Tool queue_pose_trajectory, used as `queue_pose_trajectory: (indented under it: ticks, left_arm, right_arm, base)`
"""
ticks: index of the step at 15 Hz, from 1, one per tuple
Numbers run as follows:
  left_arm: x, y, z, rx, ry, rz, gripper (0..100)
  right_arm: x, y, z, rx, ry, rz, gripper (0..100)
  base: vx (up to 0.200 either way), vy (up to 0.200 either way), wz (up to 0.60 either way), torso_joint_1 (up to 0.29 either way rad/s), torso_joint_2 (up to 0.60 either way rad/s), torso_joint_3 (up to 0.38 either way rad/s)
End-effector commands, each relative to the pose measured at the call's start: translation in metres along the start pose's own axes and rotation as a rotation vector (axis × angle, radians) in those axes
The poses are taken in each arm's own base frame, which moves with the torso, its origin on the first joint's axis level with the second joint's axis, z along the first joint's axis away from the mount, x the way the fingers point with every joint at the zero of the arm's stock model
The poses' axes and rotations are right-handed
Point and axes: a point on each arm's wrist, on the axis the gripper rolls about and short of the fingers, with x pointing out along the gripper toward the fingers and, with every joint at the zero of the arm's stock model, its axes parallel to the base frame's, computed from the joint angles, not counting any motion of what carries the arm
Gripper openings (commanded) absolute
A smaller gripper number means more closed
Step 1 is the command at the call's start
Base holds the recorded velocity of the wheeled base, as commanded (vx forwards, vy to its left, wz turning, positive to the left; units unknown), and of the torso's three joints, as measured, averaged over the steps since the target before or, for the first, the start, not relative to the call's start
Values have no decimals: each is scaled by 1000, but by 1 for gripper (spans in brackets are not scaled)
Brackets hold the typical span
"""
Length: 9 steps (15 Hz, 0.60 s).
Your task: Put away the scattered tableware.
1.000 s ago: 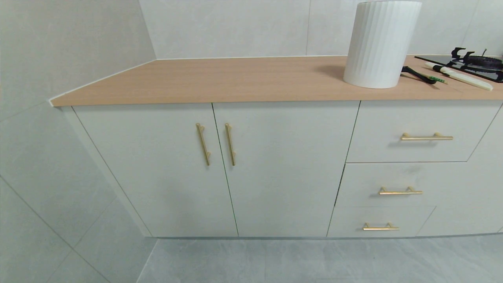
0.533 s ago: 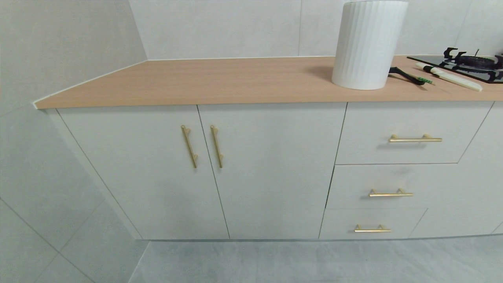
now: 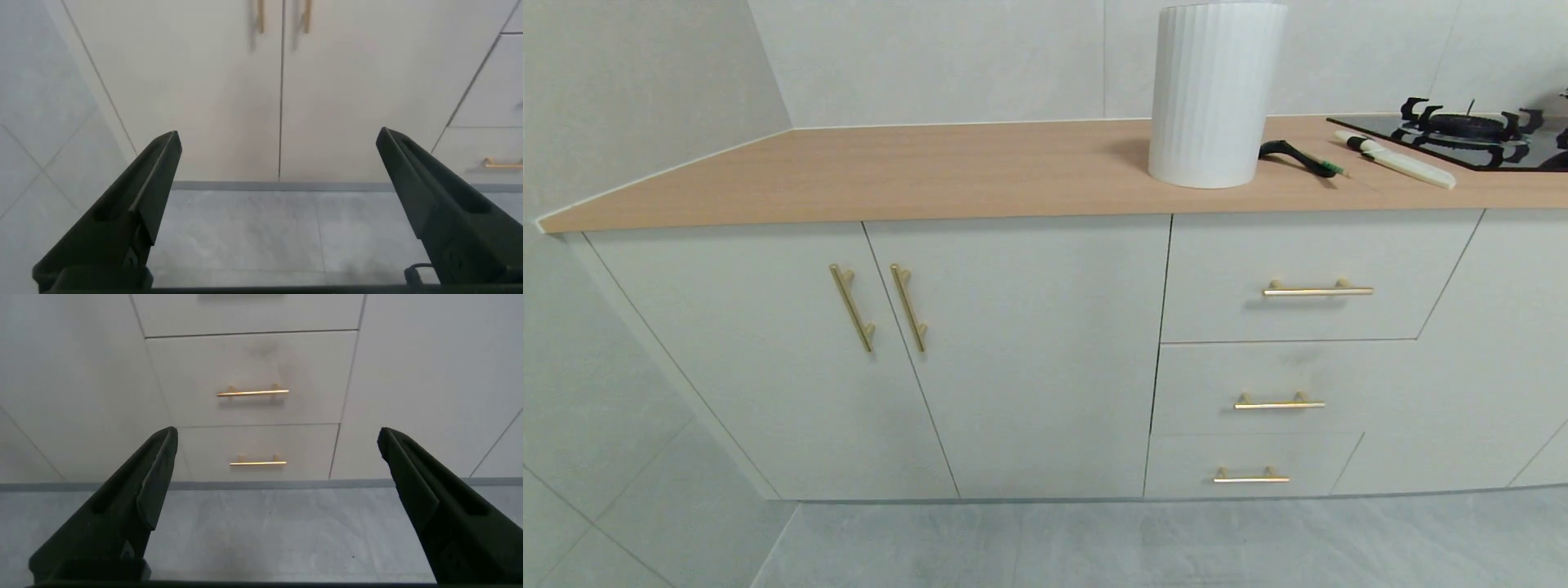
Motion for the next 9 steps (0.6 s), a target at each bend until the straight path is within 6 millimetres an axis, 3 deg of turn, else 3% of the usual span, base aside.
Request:
queue_pose_trajectory:
  ticks: [1, 4, 7, 9]
  left_arm:
    - [0, 0, 0, 0, 0, 1, 100]
    - [0, 0, 0, 0, 0, 1, 100]
    - [0, 0, 0, 0, -1, 1, 100]
    - [0, 0, 0, 0, -1, 1, 100]
  right_arm:
    - [0, 0, 0, -1, 1, 1, 100]
    - [0, 0, 0, -1, 1, 1, 100]
    - [0, 0, 0, -1, -1, 1, 100]
    - [0, 0, 0, -1, 1, 1, 100]
  base:
    - [0, 0, 0, 0, 0, 0]
    - [0, 0, 0, 0, 0, 0]
    - [200, 0, 0, -6, 2, 4]
    - [0, 0, 0, 0, 0, 0]
